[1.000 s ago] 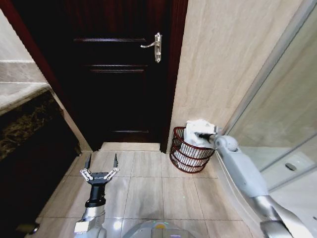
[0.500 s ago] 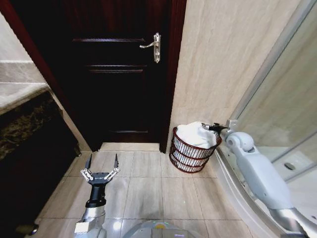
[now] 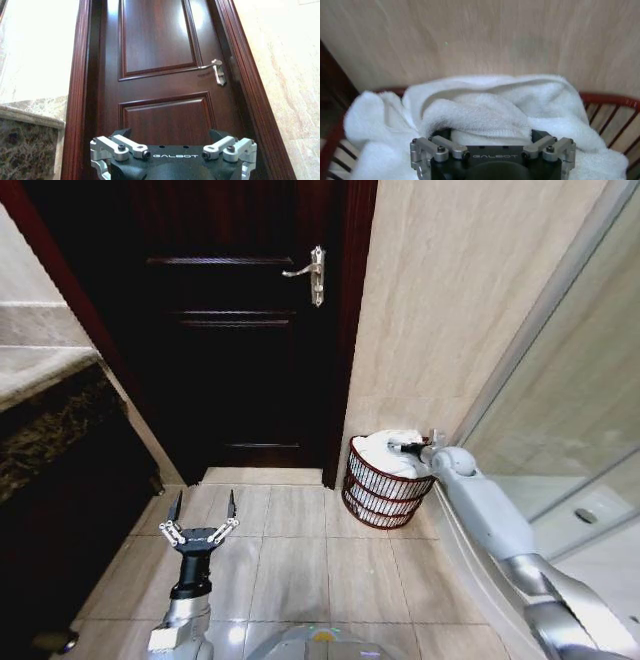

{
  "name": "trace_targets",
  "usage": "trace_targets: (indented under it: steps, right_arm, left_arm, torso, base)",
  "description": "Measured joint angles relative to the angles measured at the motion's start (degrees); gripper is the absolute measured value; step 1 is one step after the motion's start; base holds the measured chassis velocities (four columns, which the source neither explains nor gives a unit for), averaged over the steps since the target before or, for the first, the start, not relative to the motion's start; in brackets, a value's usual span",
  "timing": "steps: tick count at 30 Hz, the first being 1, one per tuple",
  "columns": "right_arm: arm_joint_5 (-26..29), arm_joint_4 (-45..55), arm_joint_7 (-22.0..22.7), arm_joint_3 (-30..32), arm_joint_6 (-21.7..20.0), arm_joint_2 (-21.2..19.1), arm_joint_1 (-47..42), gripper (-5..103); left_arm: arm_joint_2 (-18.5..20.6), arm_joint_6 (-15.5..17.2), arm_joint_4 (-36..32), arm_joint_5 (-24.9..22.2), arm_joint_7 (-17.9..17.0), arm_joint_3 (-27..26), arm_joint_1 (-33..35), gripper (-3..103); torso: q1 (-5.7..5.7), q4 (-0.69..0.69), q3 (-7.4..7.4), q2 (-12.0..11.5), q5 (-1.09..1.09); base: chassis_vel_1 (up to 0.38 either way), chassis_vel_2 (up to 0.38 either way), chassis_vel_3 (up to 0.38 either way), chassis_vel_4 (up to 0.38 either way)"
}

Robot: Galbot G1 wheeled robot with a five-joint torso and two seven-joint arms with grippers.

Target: Discard the used towel into the hamper.

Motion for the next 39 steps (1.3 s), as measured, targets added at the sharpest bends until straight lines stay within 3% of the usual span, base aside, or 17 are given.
trace_targets:
  steps: [11, 15, 19, 24, 29, 39]
  right_arm:
    - [-2.07, -9.57, -4.73, 0.6, -7.05, 3.42, 4.67, 100]
    - [-2.2, -10.37, -4.79, 0.76, -7.32, 3.9, 5.06, 100]
    - [-0.76, -4.9, -2.91, 0.93, -6.91, 2.3, 3.16, 100]
    - [-0.77, -5.09, -5.41, -0.48, -7.46, 0.84, 4.47, 100]
    - [-4.68, -10.95, -8.98, -1.1, -7.45, 2.64, 6.68, 100]
    - [-7.0, -13.33, -8.88, -0.52, -7.32, 4.83, 5.62, 100]
  left_arm:
    - [0.0, 0.06, -0.67, -1.58, -0.76, -0.77, 1.16, 100]
    - [0.0, -0.06, -0.48, -1.81, -0.77, -0.96, 1.16, 100]
    - [0.0, 0.02, -0.4, -2.14, -0.77, -1.17, 1.32, 100]
    - [0.0, 0.9, -1.25, -1.77, -0.61, -0.78, 1.25, 100]
    - [0.0, 2.11, -2.36, -0.95, -0.54, -0.28, 0.78, 100]
    - [0.0, 2.09, -3.14, -0.2, -0.57, -0.17, 1.61, 100]
  torso:
    - [0.0, 0.0, -0.01, 0.0, -0.05]
    - [0.0, 0.0, 0.0, 0.0, -0.03]
    - [0.0, -0.01, 0.0, 0.0, 0.01]
    - [0.0, -0.02, 0.0, 0.0, -0.01]
    - [0.0, -0.01, 0.0, 0.0, -0.03]
    - [0.0, -0.01, -0.01, 0.0, -0.02]
  base:
    - [0.0, 0.0, 0.0, 0.0]
    - [0.0, 0.0, 0.0, 0.0]
    - [0.0, 0.0, 0.0, 0.0]
    - [0.0, 0.0, 0.0, 0.0]
    - [0.0, 0.0, 0.0, 0.0]
    - [0.0, 0.0, 0.0, 0.0]
